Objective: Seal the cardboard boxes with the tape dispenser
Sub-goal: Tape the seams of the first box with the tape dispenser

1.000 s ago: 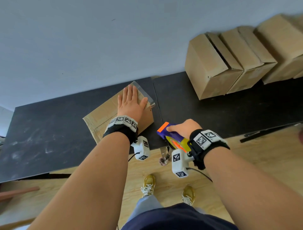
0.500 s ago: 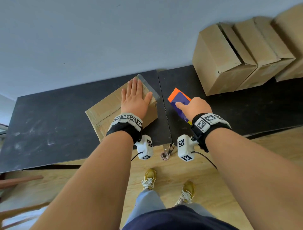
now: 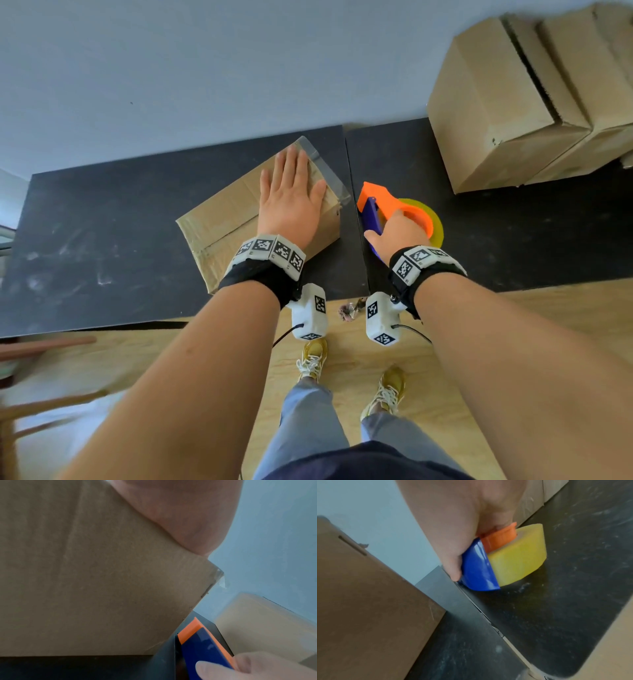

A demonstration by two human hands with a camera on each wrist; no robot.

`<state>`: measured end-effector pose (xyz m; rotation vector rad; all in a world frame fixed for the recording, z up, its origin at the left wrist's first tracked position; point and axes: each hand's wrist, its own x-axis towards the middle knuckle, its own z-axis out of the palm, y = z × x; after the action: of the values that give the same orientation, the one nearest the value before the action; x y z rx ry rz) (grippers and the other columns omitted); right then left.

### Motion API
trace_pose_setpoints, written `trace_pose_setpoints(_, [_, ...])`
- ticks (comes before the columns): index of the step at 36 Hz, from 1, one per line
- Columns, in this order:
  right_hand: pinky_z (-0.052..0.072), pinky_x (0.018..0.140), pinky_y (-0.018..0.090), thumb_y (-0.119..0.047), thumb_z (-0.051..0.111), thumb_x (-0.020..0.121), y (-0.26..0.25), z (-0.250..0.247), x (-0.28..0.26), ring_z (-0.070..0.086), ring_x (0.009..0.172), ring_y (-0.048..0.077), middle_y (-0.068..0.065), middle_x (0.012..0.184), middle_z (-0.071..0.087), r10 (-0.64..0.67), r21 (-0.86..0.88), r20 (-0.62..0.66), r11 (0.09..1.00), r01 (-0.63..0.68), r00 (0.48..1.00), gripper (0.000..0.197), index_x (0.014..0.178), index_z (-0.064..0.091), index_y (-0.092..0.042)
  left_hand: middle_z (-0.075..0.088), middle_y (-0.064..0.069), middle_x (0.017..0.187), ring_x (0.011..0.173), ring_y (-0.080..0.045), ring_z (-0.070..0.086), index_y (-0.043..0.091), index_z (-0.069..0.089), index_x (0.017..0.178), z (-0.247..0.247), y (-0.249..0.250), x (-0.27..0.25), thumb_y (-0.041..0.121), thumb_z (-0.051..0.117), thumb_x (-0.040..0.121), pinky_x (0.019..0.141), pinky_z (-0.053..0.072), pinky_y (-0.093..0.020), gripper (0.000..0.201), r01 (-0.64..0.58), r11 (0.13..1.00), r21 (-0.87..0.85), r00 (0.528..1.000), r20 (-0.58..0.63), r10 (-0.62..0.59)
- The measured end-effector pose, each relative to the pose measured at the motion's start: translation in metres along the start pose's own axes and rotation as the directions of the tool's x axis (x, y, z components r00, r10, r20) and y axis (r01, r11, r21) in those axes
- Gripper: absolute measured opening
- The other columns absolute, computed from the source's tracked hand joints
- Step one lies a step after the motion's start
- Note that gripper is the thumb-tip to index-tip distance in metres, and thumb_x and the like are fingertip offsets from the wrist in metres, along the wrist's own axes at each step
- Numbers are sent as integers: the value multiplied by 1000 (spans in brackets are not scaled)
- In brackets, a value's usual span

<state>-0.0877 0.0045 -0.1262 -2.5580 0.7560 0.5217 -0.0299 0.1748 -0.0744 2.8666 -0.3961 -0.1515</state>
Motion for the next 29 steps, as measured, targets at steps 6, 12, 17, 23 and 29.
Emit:
trace_pose_setpoints(6, [45,62,31,-54,67,86,1,1,-4,54,62,20,4,70,52,-2,-10,90,1000,3,996,48,96,49,-10,18,-5,158,147,-20,7,13,30,145,-1,0,-4,47,30,100,121,4,-41,56,-18,997,-76,989,-148,6])
trace_pose_setpoints(12, [46,63,31,-40,58,94,1,-19,-7,58,71,22,8,77,59,-6,71,58,997,2,998,29,83,55,-13,40,-3,138,130,-24,34,16,45,134,-7,6,-13,66,35,90,114,25,-43,67,-24,998,-61,977,-213,10])
trace_pose_setpoints(17, [48,73,35,-25,53,96,8,-36,-18,61,86,26,9,88,61,39,116,-28,993,-36,999,16,99,55,-10,41,-5,139,132,-27,33,15,42,138,-6,5,-19,76,45,78,115,24,-45,85,-64,998,0,980,-191,63])
trace_pose_setpoints(23, [47,77,34,-24,52,98,7,-51,-29,63,102,28,12,115,63,18,203,-48,979,-8,999,34,130,49,-11,38,-9,145,136,-27,31,9,35,144,-8,10,-16,65,53,83,116,25,-38,85,-56,998,-21,988,-142,52])
trace_pose_setpoints(29, [41,75,30,-22,52,99,10,-65,-38,61,105,25,8,119,63,-45,239,-118,968,73,992,34,132,51,-13,48,-4,127,118,-23,44,15,50,122,-13,17,-32,58,55,86,99,38,-35,57,-81,994,70,976,-199,94])
